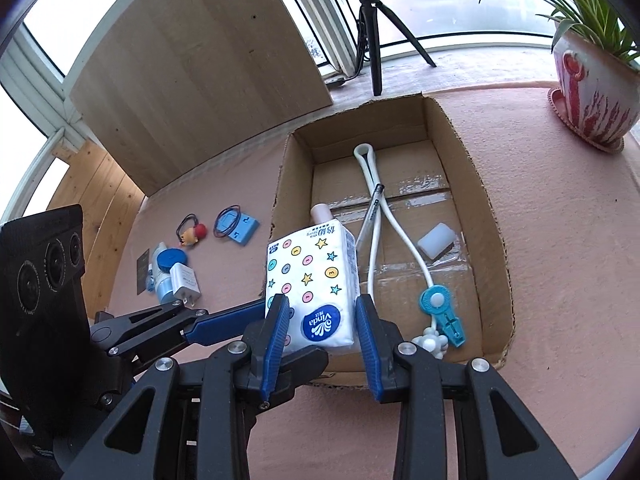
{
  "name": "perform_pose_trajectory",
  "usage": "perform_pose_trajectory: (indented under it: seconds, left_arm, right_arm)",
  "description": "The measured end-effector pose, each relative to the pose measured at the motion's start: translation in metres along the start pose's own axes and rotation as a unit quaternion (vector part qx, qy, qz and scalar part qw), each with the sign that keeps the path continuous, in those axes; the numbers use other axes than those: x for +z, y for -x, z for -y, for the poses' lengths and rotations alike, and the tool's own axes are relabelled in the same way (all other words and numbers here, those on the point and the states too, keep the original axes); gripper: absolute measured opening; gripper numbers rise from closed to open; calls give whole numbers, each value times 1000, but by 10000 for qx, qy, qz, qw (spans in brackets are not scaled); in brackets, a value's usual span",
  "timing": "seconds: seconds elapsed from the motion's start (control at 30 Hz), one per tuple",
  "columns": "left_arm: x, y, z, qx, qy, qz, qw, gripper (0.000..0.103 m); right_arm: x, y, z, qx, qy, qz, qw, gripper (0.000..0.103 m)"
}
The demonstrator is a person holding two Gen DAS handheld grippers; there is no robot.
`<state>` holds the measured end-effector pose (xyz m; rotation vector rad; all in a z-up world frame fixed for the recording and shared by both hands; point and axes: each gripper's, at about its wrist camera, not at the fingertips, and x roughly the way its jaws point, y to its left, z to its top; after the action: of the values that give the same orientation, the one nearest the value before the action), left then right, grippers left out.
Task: Organize objects
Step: 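Carry the tissue pack into the box with both tools and release it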
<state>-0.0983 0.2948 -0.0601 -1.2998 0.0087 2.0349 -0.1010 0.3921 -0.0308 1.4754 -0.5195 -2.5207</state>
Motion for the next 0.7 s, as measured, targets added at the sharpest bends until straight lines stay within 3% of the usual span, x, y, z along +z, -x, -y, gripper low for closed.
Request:
perform_pose_trajectory:
  seconds: [0.2, 0.37, 0.7]
  left_arm:
    - [2, -11, -3, 9, 11, -44, 10000, 49]
    - [2, -28, -7, 334, -6, -208, 9992, 61]
    - [-2, -7, -4, 483, -78, 2, 9988, 61]
  right_arm:
    - [4, -7, 6, -59, -14, -48, 10000, 32]
    - [2, -20, 10, -347, -5, -132, 9993, 36]
    - [-1, -4, 15, -524, -191, 118, 9984, 41]
